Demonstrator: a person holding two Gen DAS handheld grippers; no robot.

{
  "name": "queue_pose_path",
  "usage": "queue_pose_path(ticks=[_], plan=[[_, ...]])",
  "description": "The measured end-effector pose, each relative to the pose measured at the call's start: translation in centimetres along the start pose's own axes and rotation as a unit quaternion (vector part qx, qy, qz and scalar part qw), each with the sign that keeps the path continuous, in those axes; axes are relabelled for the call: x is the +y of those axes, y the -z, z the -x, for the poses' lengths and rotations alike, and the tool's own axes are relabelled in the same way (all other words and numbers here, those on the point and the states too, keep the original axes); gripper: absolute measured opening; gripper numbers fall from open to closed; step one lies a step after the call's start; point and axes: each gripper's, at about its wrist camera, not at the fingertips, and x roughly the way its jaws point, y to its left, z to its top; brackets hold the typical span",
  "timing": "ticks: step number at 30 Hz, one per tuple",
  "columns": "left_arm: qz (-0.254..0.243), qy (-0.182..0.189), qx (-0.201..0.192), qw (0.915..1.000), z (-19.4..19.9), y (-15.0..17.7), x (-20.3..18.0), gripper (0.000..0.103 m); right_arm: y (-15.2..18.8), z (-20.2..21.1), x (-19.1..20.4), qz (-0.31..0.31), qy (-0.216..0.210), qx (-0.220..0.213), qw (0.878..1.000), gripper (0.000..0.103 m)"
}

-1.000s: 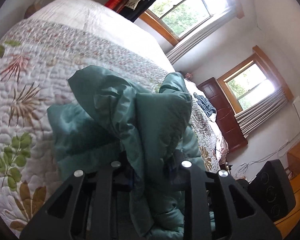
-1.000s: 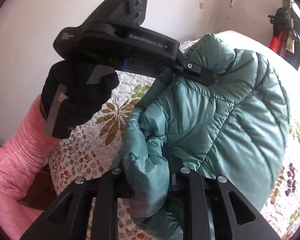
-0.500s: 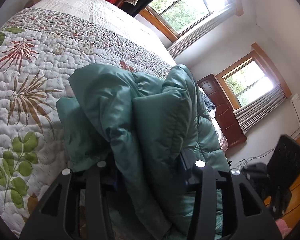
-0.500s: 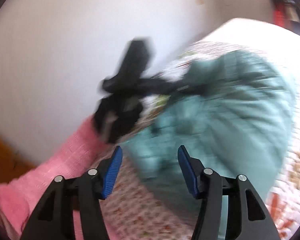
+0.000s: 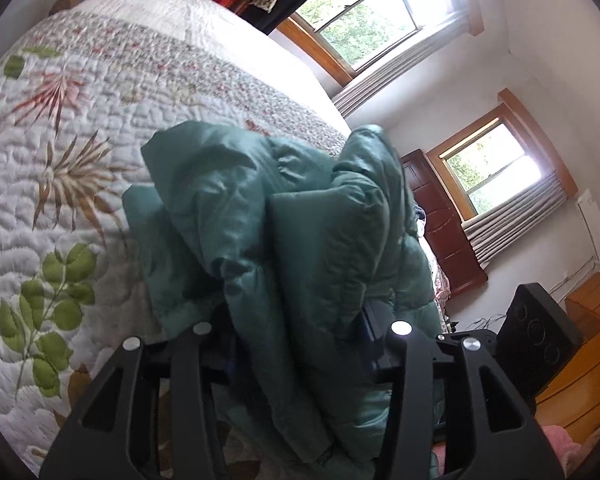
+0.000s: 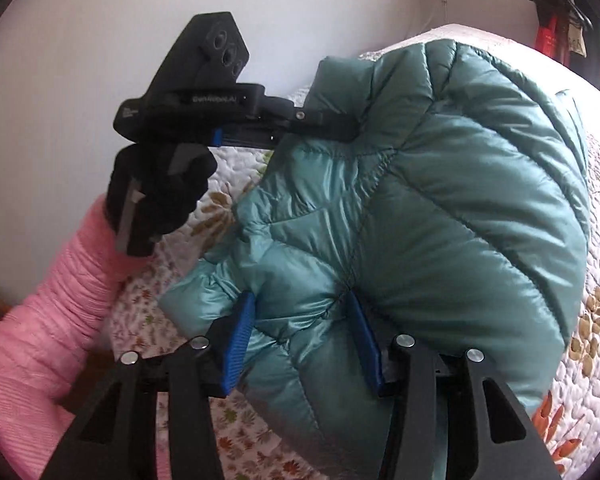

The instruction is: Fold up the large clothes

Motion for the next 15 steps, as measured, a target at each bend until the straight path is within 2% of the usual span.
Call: queue_pose_path(ticks=[3,4,6,8,10,13,15], plan=[[0.017,0.004,0.003,0.9998,-0.5,0.1,0.8,0.054,0.1,-0.5,0.6,0.013,0.012,0.001,1.0,0.049],[0.018,-0.001,0.003,0.9998,-0.4,0.1,0.7,0.06,0.1,-0.1,0.5,0.01,0.006,0.0,1.0,0.049],[0.014,-0.028,-0.003,0.9995,0.2,0.0,0.0,0.067,0.2,1.6,-0.3,-0.01,-0.023,-0.001,1.0,0.049],[0.003,-0.049,-0.019,0.9986,1.5,0.0,-0.9,0.068,0.2,3.7,-1.2,-0.026,-0.052,-0.014,0.998,0.052],[0.003,-0.067,-0.04,0.997,3.2,0.1,-1.7,0.072,0.4,6.4,-2.7,-0.039,-0.059,-0.043,0.997,0.06],[-0.005,-0.094,-0.087,0.9917,5.9,0.5,-3.0,0.072,0.6,10.2,-6.7,-0.088,-0.01,-0.083,0.993,0.064],[-0.022,-0.098,-0.102,0.9898,6.5,0.6,-4.6,0.072,0.8,11.0,-9.8,-0.129,-0.003,-0.09,0.988,0.065]])
